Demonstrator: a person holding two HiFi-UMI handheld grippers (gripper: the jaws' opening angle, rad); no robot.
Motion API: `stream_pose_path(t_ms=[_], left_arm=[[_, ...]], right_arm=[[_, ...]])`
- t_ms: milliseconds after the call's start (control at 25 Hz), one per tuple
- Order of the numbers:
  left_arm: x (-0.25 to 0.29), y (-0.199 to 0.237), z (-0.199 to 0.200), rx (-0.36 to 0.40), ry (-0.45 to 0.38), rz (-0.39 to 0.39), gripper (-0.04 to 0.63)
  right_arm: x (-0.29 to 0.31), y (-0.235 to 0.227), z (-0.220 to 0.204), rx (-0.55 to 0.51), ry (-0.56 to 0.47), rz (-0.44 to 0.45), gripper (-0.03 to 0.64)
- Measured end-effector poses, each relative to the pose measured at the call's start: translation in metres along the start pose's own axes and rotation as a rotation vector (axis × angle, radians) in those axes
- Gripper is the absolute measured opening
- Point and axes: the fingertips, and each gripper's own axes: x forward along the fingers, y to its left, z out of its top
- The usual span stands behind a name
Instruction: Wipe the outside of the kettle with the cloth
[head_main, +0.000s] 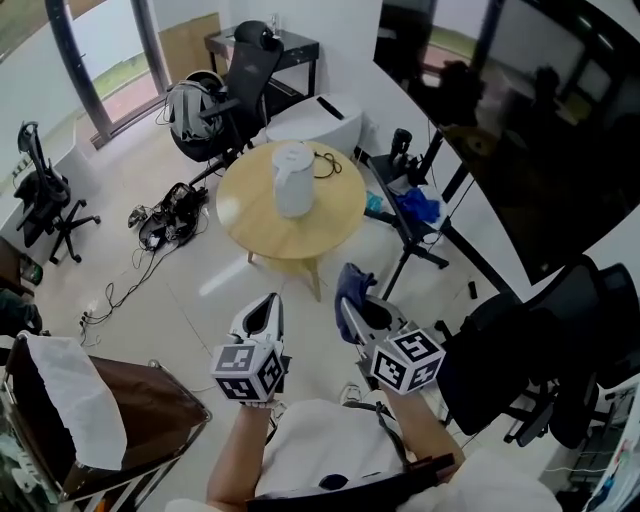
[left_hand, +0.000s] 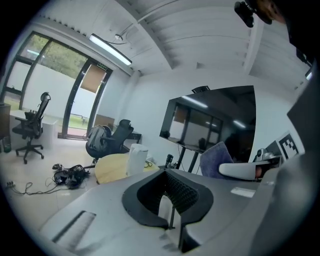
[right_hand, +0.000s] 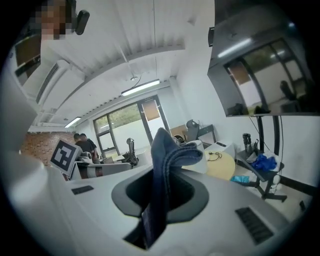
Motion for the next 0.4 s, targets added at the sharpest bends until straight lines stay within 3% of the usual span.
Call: stream_pose_path(t_ms=[400], left_arm=[[-0.013,-0.034,-0.013,0.05,0.007,-0.026,0.005]], right_arm=[[-0.015,0.003,-0.017,0.017,0.028,0.048,0.06]])
